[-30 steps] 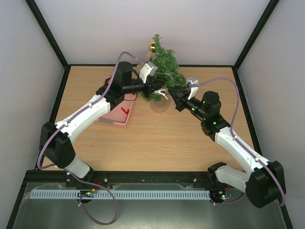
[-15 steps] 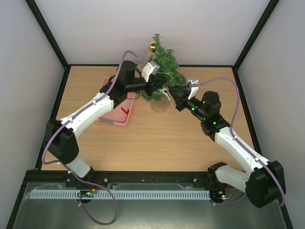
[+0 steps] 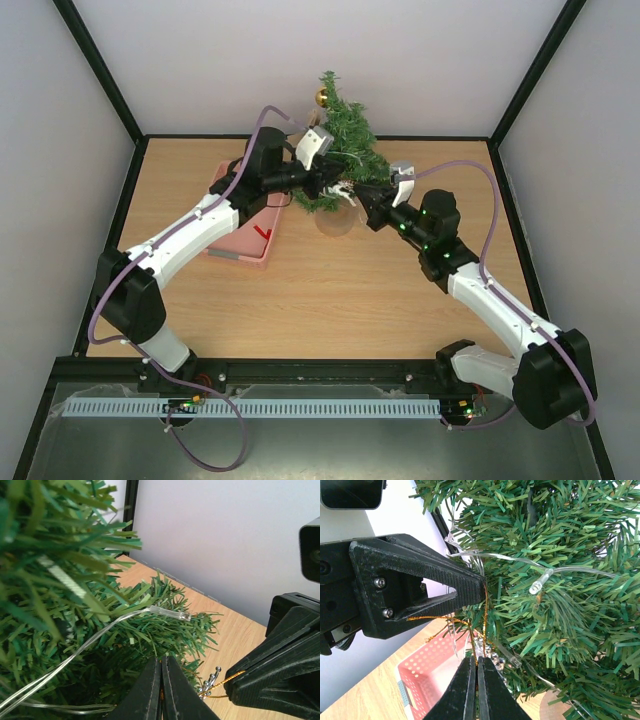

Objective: Decorate the small christmas tree
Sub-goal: Hang the decoration item on the Christmas tree.

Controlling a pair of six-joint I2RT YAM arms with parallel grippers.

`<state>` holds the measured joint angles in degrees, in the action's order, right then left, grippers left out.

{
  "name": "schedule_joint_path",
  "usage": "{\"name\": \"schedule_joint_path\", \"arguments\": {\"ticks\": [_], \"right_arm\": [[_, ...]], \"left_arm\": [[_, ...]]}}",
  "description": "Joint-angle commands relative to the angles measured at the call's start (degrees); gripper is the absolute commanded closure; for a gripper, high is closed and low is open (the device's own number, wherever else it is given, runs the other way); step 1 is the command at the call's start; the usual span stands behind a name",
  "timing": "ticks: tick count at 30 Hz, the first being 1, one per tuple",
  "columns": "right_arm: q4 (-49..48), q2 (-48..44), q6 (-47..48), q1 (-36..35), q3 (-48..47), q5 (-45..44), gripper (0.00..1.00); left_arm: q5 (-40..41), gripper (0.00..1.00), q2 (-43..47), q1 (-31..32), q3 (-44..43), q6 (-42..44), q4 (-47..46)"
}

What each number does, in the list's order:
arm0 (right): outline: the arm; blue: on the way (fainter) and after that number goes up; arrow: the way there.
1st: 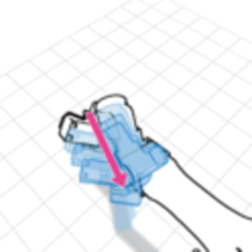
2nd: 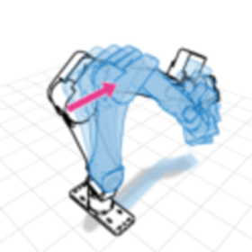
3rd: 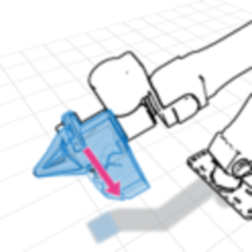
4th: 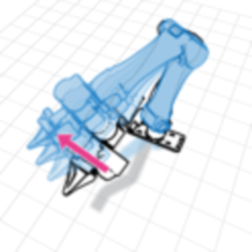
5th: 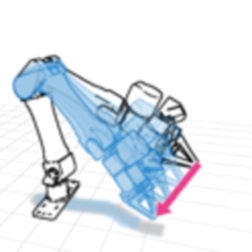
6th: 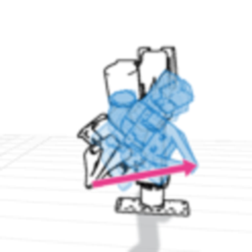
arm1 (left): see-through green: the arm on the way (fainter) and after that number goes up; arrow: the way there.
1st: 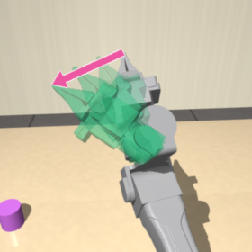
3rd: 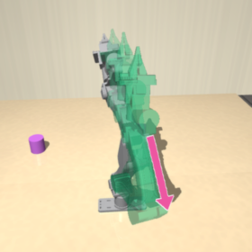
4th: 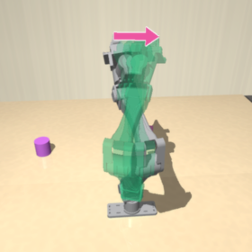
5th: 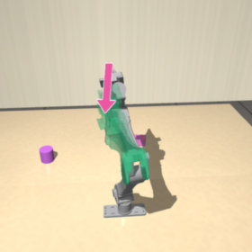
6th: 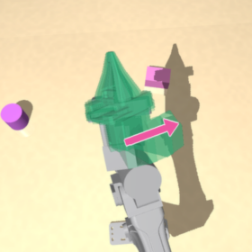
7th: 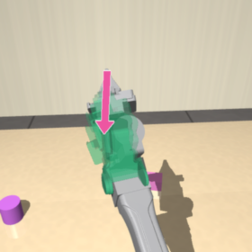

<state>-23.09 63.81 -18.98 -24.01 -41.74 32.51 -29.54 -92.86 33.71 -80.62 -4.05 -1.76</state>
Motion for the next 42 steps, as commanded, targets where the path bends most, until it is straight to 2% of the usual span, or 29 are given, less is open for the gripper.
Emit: {"name": "schedule_joint_path", "arguments": {"ticks": [1, 10, 16, 21, 24, 29, 36, 42], "right_arm": [[-2.8, 0.7, 0.7, 0.1, -2.3, -1.2, 0.98], [-2.4, 2.9, 1.9, 0.1, -3.4, -1.8, 0.98], [-3.2, 2.2, 1.2, 0.1, -4.4, 0.2, 0.98], [-2.9, 3.1, 1.8, 0.1, -6.0, 0.7, 0.98], [-2.8, 3.7, 2.0, 0.1, -6.5, 1.3, 0.98], [-3.2, 4.4, 2.8, 0.1, -7.3, 2.7, 0.98], [-0.3, 5.0, 3.8, 0.1, -9.0, 3.3, 0.98], [1.4, 5.2, 6.1, 0.1, -9.9, 3.2, 0.98]], "left_arm": [[2.6, 0.98, 0.8, -0.3, -1.4, 0.7, 0.8], [2.0, 0.94, 0.6, -0.2, -1.0, 0.5, 1.7], [2.0, 0.84, 1.8, -0.2, -0.2, 0.3, 2.3], [2.9, 0.82, 3.1, -0.1, 0.3, -0.3, 2.0], [3.4, 0.74, 4.3, -0.1, 0.8, -0.5, 1.7], [3.4, 0.71, 6.5, -0.1, 1.7, 0.3, 1.0], [0.9, 0.67, 8.2, -0.1, 3.3, 6.1, 1.7], [-2.4, 0.68, 5.9, 0.0, 0.9, 16.1, 8.3]]}}
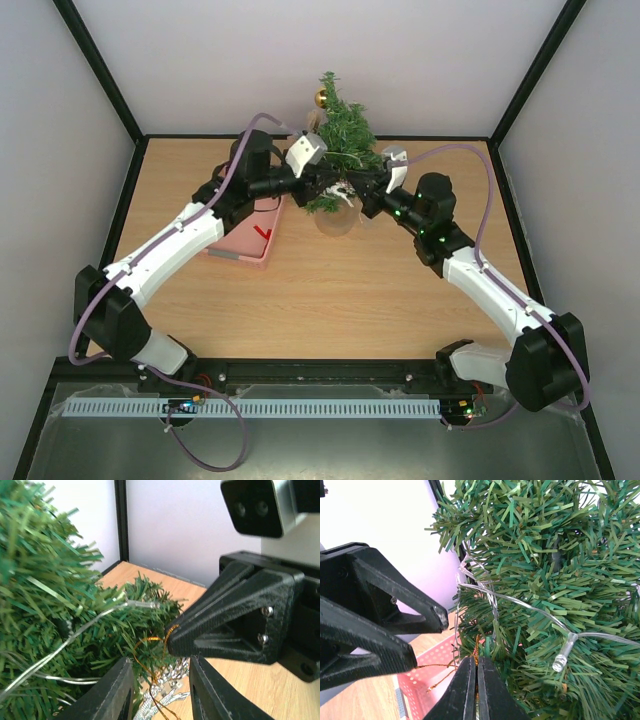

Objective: Decorate the small christmas tree
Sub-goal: Hang the decoration item on the Christmas tree.

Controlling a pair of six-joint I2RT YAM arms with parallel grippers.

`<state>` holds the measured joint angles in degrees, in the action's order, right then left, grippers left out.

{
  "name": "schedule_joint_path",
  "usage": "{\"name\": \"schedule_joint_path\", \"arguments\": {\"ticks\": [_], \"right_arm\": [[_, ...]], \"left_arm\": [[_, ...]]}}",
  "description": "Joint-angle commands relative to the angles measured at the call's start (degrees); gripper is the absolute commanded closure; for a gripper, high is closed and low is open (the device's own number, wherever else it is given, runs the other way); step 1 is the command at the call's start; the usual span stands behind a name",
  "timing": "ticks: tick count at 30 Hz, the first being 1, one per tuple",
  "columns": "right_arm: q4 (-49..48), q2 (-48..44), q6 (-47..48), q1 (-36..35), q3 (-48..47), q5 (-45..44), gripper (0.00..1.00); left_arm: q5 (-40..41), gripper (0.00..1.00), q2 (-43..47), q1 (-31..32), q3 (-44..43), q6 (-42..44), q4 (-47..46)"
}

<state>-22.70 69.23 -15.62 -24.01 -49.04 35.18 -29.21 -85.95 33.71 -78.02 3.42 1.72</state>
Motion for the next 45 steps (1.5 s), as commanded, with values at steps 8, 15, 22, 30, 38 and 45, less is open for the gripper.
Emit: {"name": "schedule_joint_path", "arguments": {"ticks": [8, 15, 22, 30, 38, 45], "right_arm": [[3.1, 1.0, 3.3, 0.1, -4.4, 0.2, 0.98], [3.4, 1.8, 2.8, 0.1, -5.0, -0.3, 0.98], [3.2, 2.3, 2.7, 0.1, -5.5, -1.0, 0.98], [3.3, 2.5, 2.6, 0.1, -5.8, -1.3, 0.98], [3.5, 2.9, 1.9, 0.1, -5.6, -1.3, 0.98], [3.6, 2.7, 2.0, 0.1, -5.7, -2.6, 0.98]], "left_arm": [[1.8, 0.7, -2.3, -0.1, -1.8, 13.1, 3.7], [1.8, 0.7, -3.7, 0.0, -3.2, 14.7, 2.8], [1.7, 0.65, -4.4, 0.0, -3.3, 15.0, 2.3], [2.8, 0.56, -5.6, 0.0, -3.9, 14.9, 1.1], [2.9, 0.55, -5.8, 0.0, -3.8, 14.2, -0.5], [2.8, 0.76, -6.0, 0.1, -3.8, 13.8, -1.3]]}}
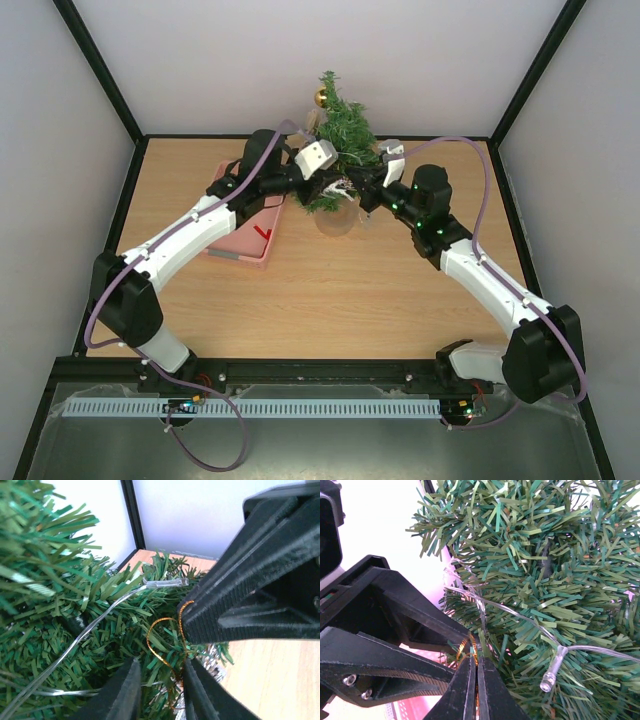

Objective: Decorate the small christmas tree
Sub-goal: Hang the decoration item on the Christmas tree.

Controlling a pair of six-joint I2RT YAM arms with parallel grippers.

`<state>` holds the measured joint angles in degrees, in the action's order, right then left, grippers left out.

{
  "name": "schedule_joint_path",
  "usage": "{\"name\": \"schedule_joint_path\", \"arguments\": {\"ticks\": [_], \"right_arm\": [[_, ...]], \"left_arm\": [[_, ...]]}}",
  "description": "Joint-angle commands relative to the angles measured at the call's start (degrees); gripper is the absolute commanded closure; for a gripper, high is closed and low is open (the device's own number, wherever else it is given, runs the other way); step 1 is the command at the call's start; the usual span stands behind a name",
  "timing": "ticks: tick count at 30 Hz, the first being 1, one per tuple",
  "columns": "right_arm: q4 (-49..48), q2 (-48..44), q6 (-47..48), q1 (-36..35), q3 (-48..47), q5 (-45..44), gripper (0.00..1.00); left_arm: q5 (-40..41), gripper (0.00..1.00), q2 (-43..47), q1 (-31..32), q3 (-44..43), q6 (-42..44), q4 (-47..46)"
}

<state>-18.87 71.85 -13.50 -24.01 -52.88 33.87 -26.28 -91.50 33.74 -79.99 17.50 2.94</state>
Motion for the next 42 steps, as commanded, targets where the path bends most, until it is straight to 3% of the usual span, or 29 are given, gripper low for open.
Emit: {"name": "schedule_joint_path", "arguments": {"ticks": [1, 5, 13, 20, 42], "right_arm": [[-0.3, 0.0, -0.1, 0.1, -1.8, -1.6, 0.98], [0.1, -0.2, -0.1, 0.1, -2.2, -2.2, 0.94], [0.7, -1.1, 0.1, 0.1, -2.4, -4.5, 0.91], [0.8, -0.4, 0.0, 0.1, -2.7, -5.1, 0.97], [8.0, -2.3, 0.3, 0.1, -3.6, -7.3, 0.89]], "left_arm": [[0.1, 0.8, -0.5, 0.0, -1.8, -0.3, -2.5], [1.2, 0.88, -0.8, 0.2, -2.4, -0.4, -2.2], [1.9, 0.9, -1.3, 0.6, -2.4, -0.5, -1.8], [2.8, 0.88, -0.8, 1.1, -1.7, -0.4, -1.2], [2.7, 0.79, 0.9, 1.6, -0.5, -1.6, 0.6]]}}
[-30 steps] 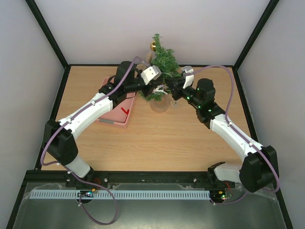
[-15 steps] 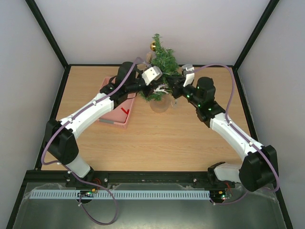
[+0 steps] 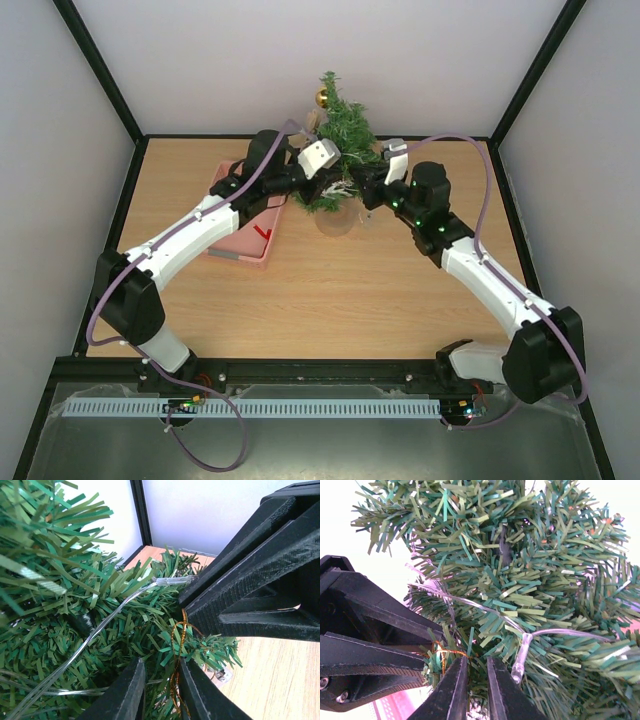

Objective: Decorate the small christmas tree
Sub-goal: Hang the decoration item on the Christmas tree.

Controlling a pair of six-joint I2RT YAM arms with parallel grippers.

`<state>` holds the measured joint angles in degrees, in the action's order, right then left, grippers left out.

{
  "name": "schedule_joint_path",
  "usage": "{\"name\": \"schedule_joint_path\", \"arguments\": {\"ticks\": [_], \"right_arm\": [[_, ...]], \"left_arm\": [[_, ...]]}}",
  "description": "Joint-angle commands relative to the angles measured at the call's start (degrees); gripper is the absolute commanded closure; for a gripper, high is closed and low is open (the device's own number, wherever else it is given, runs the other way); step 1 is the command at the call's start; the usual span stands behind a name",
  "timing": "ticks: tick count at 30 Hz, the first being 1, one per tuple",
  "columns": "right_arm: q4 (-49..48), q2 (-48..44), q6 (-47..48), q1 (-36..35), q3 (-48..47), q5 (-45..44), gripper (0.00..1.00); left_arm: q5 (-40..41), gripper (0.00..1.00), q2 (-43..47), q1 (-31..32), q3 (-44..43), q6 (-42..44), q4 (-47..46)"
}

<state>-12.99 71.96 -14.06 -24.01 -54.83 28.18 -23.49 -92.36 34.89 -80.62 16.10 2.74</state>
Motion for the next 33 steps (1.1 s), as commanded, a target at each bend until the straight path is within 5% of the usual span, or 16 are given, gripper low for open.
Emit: {"name": "schedule_joint_path", "arguments": {"ticks": [1, 9, 18, 25, 33], "right_arm": [[2.2, -2.8, 0.7, 0.1, -1.6, -1.9, 0.88], [3.7, -6.1, -1.3, 0.1, -0.8, -2.7, 0.75], [4.8, -8.3, -2.3, 0.1, 0.6, -2.9, 0.72], [5.5, -15.0, -5.2, 0.1, 4.1, -2.5, 0.57], [5.2, -22.4, -7.4, 0.1, 7.9, -1.8, 0.53]], "left_arm": [[0.0, 0.79, 1.9, 0.5, 0.1, -0.3, 1.0], [0.2, 0.71, 3.2, 0.9, 0.4, -0.3, 2.8], [0.2, 0.66, 5.1, 1.1, 1.8, -0.7, 3.9], [-1.9, 0.54, 8.6, 1.7, 4.1, -2.0, 4.3], [-2.8, 0.6, 5.8, 1.7, 3.6, -1.9, 5.8]]}}
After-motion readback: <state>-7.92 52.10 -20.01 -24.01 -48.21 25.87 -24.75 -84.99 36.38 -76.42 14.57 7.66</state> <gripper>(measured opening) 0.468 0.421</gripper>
